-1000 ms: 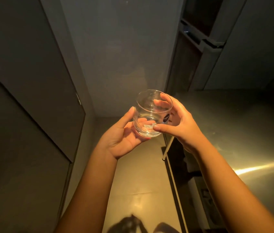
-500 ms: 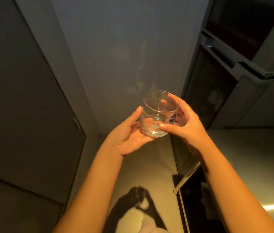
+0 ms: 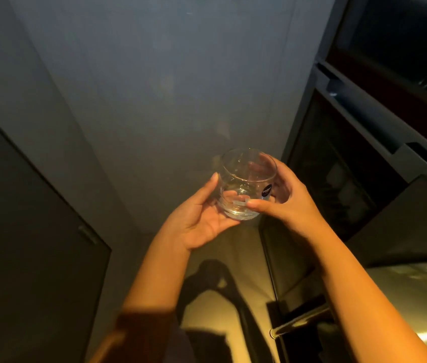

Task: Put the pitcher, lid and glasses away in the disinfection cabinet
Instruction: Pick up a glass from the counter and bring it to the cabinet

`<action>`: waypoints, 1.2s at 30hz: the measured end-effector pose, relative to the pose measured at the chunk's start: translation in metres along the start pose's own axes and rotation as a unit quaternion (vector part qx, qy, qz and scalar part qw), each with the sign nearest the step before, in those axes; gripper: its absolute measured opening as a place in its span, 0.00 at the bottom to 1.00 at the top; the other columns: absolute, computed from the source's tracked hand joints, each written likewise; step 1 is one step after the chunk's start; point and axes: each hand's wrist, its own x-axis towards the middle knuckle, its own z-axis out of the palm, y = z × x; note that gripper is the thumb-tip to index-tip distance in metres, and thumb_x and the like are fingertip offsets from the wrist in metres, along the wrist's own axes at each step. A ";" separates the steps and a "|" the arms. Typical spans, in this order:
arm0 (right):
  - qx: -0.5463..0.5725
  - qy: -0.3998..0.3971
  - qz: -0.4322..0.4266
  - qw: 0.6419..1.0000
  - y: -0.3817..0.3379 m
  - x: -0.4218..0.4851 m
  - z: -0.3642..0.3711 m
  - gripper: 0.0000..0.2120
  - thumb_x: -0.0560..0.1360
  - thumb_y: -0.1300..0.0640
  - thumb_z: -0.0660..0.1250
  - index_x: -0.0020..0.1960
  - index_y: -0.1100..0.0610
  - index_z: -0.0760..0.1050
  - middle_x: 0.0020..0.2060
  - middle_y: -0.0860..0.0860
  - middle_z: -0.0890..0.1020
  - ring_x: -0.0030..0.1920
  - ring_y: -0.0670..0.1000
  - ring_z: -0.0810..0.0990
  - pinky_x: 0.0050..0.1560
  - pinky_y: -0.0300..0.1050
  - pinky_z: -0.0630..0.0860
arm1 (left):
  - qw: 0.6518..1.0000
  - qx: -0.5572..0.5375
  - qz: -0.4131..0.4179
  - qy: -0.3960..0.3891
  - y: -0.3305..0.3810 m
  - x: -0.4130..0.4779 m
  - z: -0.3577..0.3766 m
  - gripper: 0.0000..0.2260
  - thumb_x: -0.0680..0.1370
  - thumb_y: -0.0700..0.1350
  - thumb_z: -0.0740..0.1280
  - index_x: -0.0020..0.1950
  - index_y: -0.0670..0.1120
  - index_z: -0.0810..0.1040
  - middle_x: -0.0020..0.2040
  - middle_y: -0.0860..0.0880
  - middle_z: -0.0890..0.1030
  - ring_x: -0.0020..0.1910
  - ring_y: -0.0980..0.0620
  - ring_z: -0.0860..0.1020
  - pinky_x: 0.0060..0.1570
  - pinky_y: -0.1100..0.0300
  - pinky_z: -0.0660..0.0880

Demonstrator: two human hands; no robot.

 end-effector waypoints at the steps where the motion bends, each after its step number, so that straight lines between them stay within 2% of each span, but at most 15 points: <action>1: 0.000 0.007 0.006 1.000 0.003 0.010 0.001 0.39 0.60 0.58 0.75 0.68 0.54 0.63 0.62 0.45 0.73 0.62 0.40 0.73 0.54 0.30 0.72 | 1.000 0.005 -0.006 -0.001 0.008 0.010 -0.004 0.49 0.52 0.45 0.83 0.68 0.35 0.67 0.61 0.32 0.75 0.54 0.37 0.79 0.44 0.45 0.79; 3: 0.001 0.024 0.017 1.000 0.009 0.032 0.005 0.39 0.60 0.59 0.74 0.68 0.53 0.63 0.61 0.44 0.73 0.61 0.39 0.73 0.53 0.30 0.72 | 1.000 0.017 -0.014 0.002 0.027 0.029 -0.010 0.46 0.55 0.47 0.82 0.68 0.34 0.67 0.60 0.33 0.76 0.53 0.37 0.80 0.43 0.45 0.80; 5: 0.000 0.040 0.024 0.999 0.013 0.056 0.011 0.39 0.61 0.59 0.77 0.67 0.52 0.63 0.61 0.45 0.74 0.61 0.40 0.74 0.54 0.31 0.73 | 0.999 0.035 -0.016 0.014 0.050 0.049 -0.017 0.36 0.65 0.49 0.74 0.68 0.35 0.68 0.58 0.34 0.78 0.50 0.39 0.81 0.44 0.45 0.80; 6: 0.000 0.049 0.027 0.998 0.013 0.068 0.014 0.39 0.61 0.58 0.77 0.67 0.51 0.63 0.62 0.46 0.74 0.61 0.40 0.74 0.55 0.32 0.73 | 0.999 0.047 -0.018 0.013 0.062 0.058 -0.022 0.33 0.67 0.50 0.69 0.68 0.36 0.68 0.57 0.35 0.78 0.49 0.40 0.81 0.45 0.45 0.80; 8: 0.003 0.070 0.031 0.997 0.012 0.095 0.024 0.39 0.61 0.57 0.78 0.67 0.50 0.63 0.62 0.45 0.74 0.61 0.40 0.74 0.56 0.33 0.73 | 0.997 0.068 -0.024 0.001 0.090 0.075 -0.030 0.30 0.69 0.50 0.66 0.67 0.37 0.69 0.58 0.36 0.78 0.51 0.40 0.81 0.50 0.45 0.78; 12: 0.011 0.102 0.034 0.994 0.005 0.149 0.048 0.40 0.59 0.56 0.73 0.69 0.51 0.62 0.63 0.45 0.73 0.62 0.43 0.73 0.59 0.38 0.74 | 0.996 0.081 -0.035 -0.022 0.151 0.103 -0.044 0.32 0.69 0.51 0.69 0.69 0.38 0.68 0.63 0.35 0.74 0.59 0.38 0.77 0.55 0.43 0.75; 14: 0.011 0.115 0.036 0.993 0.002 0.173 0.059 0.40 0.59 0.55 0.73 0.69 0.50 0.62 0.63 0.45 0.72 0.63 0.45 0.73 0.60 0.41 0.74 | 0.995 0.083 -0.044 -0.030 0.177 0.115 -0.051 0.35 0.66 0.51 0.72 0.69 0.39 0.68 0.63 0.35 0.75 0.58 0.38 0.77 0.53 0.43 0.76; 17: 0.006 0.141 0.033 0.989 0.001 0.200 0.073 0.40 0.58 0.54 0.73 0.68 0.48 0.62 0.62 0.44 0.73 0.63 0.46 0.73 0.59 0.43 0.75 | 0.993 0.097 -0.061 -0.041 0.208 0.131 -0.058 0.30 0.71 0.51 0.67 0.68 0.39 0.68 0.62 0.35 0.75 0.55 0.39 0.79 0.51 0.45 0.78; 20: 0.006 0.153 0.043 0.987 0.006 0.218 0.081 0.41 0.60 0.54 0.75 0.70 0.50 0.61 0.64 0.46 0.73 0.63 0.48 0.73 0.60 0.47 0.75 | 0.991 0.098 -0.077 -0.044 0.225 0.140 -0.066 0.30 0.70 0.51 0.67 0.69 0.39 0.68 0.63 0.35 0.75 0.55 0.39 0.79 0.50 0.45 0.78; 24: -0.013 0.161 0.057 0.985 0.013 0.238 0.088 0.41 0.61 0.55 0.78 0.68 0.48 0.62 0.64 0.46 0.73 0.63 0.48 0.74 0.59 0.44 0.76 | 0.990 0.084 -0.105 -0.053 0.240 0.157 -0.080 0.31 0.70 0.51 0.67 0.69 0.39 0.67 0.63 0.36 0.75 0.55 0.40 0.79 0.51 0.45 0.78; 29: -0.012 0.173 0.068 0.982 0.025 0.259 0.087 0.40 0.59 0.55 0.74 0.68 0.49 0.62 0.63 0.45 0.73 0.62 0.47 0.74 0.58 0.42 0.76 | 0.987 0.097 -0.114 -0.065 0.251 0.180 -0.088 0.28 0.72 0.52 0.65 0.68 0.40 0.69 0.63 0.37 0.75 0.59 0.40 0.77 0.57 0.44 0.74; 32: -0.005 0.175 0.068 0.982 0.031 0.271 0.085 0.40 0.60 0.56 0.73 0.69 0.50 0.62 0.62 0.45 0.73 0.61 0.46 0.75 0.56 0.41 0.76 | 0.987 0.099 -0.118 -0.053 0.257 0.192 -0.090 0.29 0.70 0.52 0.65 0.68 0.39 0.69 0.62 0.37 0.77 0.56 0.41 0.79 0.55 0.45 0.75; 36: 0.002 0.180 0.067 0.981 0.040 0.288 0.076 0.40 0.60 0.56 0.74 0.69 0.50 0.62 0.63 0.46 0.73 0.62 0.47 0.74 0.58 0.45 0.76 | 0.985 0.101 -0.127 -0.055 0.268 0.211 -0.086 0.30 0.70 0.52 0.66 0.68 0.39 0.69 0.62 0.37 0.76 0.57 0.40 0.78 0.54 0.46 0.76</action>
